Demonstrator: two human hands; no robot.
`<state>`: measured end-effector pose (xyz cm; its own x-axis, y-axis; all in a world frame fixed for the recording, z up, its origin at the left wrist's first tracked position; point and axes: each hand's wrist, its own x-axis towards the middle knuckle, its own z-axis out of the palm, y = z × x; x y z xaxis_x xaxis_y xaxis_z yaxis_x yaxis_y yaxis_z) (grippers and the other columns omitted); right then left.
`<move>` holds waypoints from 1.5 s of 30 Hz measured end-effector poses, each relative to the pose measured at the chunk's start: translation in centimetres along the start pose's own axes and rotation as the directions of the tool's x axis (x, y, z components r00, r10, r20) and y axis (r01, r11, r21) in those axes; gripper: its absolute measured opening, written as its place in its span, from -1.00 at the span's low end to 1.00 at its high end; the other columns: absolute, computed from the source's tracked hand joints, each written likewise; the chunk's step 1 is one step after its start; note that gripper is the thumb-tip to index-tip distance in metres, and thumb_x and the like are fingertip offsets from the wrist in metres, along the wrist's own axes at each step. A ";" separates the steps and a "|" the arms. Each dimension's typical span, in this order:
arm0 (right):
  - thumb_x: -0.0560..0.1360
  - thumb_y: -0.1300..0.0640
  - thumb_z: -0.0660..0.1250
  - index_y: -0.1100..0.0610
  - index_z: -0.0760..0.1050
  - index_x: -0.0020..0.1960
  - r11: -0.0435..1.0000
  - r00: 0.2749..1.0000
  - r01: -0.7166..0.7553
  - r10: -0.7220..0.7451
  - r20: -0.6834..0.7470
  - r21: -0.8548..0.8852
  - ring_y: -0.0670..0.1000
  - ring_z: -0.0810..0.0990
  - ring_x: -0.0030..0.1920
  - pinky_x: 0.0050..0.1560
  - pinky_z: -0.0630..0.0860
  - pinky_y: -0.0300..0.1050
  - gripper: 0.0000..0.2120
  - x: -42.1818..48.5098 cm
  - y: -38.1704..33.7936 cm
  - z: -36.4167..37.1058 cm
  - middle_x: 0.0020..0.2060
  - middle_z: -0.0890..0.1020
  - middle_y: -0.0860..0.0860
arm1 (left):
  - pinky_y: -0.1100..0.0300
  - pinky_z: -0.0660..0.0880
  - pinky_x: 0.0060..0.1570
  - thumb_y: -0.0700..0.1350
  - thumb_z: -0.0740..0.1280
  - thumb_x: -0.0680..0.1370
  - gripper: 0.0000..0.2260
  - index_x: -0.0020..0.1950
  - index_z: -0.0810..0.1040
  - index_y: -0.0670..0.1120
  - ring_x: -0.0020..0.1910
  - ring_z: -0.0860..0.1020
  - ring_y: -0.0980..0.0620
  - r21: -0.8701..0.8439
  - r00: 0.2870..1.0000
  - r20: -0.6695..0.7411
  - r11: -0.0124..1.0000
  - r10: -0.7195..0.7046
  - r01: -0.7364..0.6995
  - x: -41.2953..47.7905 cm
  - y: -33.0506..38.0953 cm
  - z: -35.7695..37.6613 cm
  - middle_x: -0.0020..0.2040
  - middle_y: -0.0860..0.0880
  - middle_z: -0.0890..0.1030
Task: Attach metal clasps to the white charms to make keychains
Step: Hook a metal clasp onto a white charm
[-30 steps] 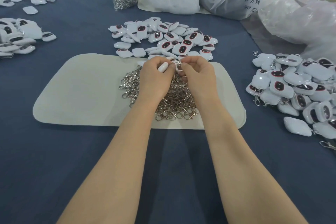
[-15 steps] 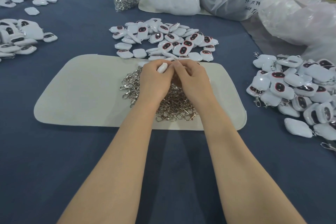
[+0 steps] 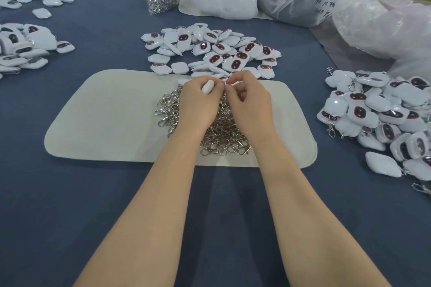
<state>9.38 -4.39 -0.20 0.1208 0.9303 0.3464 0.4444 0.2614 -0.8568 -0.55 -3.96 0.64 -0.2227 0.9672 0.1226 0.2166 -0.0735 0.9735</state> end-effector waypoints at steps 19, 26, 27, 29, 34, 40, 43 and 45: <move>0.49 0.23 0.32 0.06 0.46 -0.09 0.983 0.987 0.081 -0.102 -0.124 -0.167 -0.09 0.45 -0.11 -0.13 0.36 -0.23 -0.91 0.0 0.2 0.3 -0.10 0.55 -0.03 | 0.57 0.33 -0.31 -0.18 0.28 0.56 -0.86 -0.02 0.64 -0.10 -0.26 0.47 0.21 0.230 0.982 -0.003 0.956 0.190 -0.185 -0.1 -0.2 0.4 -0.20 0.08 0.55; 0.48 0.25 0.33 0.13 0.48 -0.09 0.986 0.987 0.076 -0.096 -0.128 -0.149 -0.07 0.46 -0.07 -0.05 0.42 -0.15 -0.95 0.0 0.1 0.3 -0.17 0.50 -0.11 | 0.61 0.29 -0.31 -0.20 0.28 0.56 -0.86 -0.03 0.65 -0.13 -0.29 0.46 0.24 0.241 0.976 -0.016 0.948 0.219 -0.209 -0.2 -0.2 0.5 -0.23 0.11 0.53; 0.48 0.25 0.33 0.14 0.47 -0.09 0.988 0.987 0.073 -0.091 -0.131 -0.137 -0.05 0.47 -0.07 -0.05 0.44 -0.12 -0.95 0.0 0.1 0.3 -0.17 0.50 -0.11 | 0.61 0.29 -0.31 -0.20 0.28 0.56 -0.86 -0.03 0.64 -0.12 -0.29 0.46 0.26 0.241 0.976 -0.016 0.948 0.218 -0.208 -0.3 -0.2 0.5 -0.22 0.10 0.53; 0.49 0.24 0.33 0.15 0.47 -0.09 0.990 0.988 0.067 -0.083 -0.133 -0.125 -0.02 0.50 -0.06 -0.06 0.47 -0.08 -0.96 0.0 0.1 0.3 -0.17 0.52 -0.08 | 0.61 0.30 -0.30 -0.20 0.28 0.56 -0.86 -0.03 0.64 -0.12 -0.28 0.47 0.25 0.247 0.975 -0.013 0.946 0.220 -0.210 -0.3 -0.2 0.4 -0.21 0.09 0.54; 0.50 0.25 0.33 0.17 0.48 -0.08 0.994 0.991 0.037 -0.050 -0.122 -0.106 -0.01 0.53 -0.07 -0.05 0.49 -0.10 -0.97 0.1 0.2 0.4 -0.14 0.56 -0.02 | 0.53 0.31 -0.30 -0.20 0.28 0.55 -0.86 -0.05 0.64 -0.12 -0.20 0.49 0.11 0.273 0.974 -0.011 0.937 0.228 -0.217 -0.2 -0.2 0.4 -0.21 0.07 0.56; 0.51 0.26 0.32 0.21 0.48 -0.09 0.995 0.992 0.038 -0.049 -0.115 -0.093 0.03 0.52 -0.11 -0.04 0.48 -0.08 -0.98 0.0 0.1 0.7 -0.15 0.57 0.02 | 0.33 0.32 -0.26 -0.21 0.27 0.55 -0.85 -0.08 0.64 -0.15 -0.22 0.49 0.07 0.283 0.970 -0.039 0.934 0.238 -0.218 -0.4 -0.2 0.6 -0.22 0.04 0.56; 0.52 0.27 0.31 0.20 0.48 -0.09 0.996 0.989 0.050 -0.060 -0.133 -0.077 0.02 0.52 -0.11 -0.04 0.49 -0.07 -0.98 -0.1 0.1 0.9 -0.15 0.57 0.03 | 0.37 0.33 -0.32 -0.22 0.26 0.54 -0.85 -0.10 0.63 -0.14 -0.28 0.47 0.11 0.280 0.970 -0.051 0.935 0.239 -0.216 -0.4 -0.1 0.7 -0.25 0.06 0.55; 0.52 0.27 0.31 0.18 0.47 -0.10 0.996 0.988 0.059 -0.069 -0.140 -0.072 0.02 0.52 -0.11 -0.04 0.50 -0.06 -0.96 -0.1 0.1 0.9 -0.15 0.57 0.03 | 0.45 0.33 -0.34 -0.23 0.25 0.54 -0.84 -0.12 0.63 -0.14 -0.33 0.46 0.18 0.273 0.970 -0.051 0.937 0.238 -0.216 -0.5 -0.1 0.7 -0.27 0.06 0.54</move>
<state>8.56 -4.26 -0.68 0.2132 0.8649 0.4544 0.5134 0.2965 -0.8053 0.19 -4.24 0.36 -0.2129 0.9081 0.3606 0.5110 -0.2111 0.8332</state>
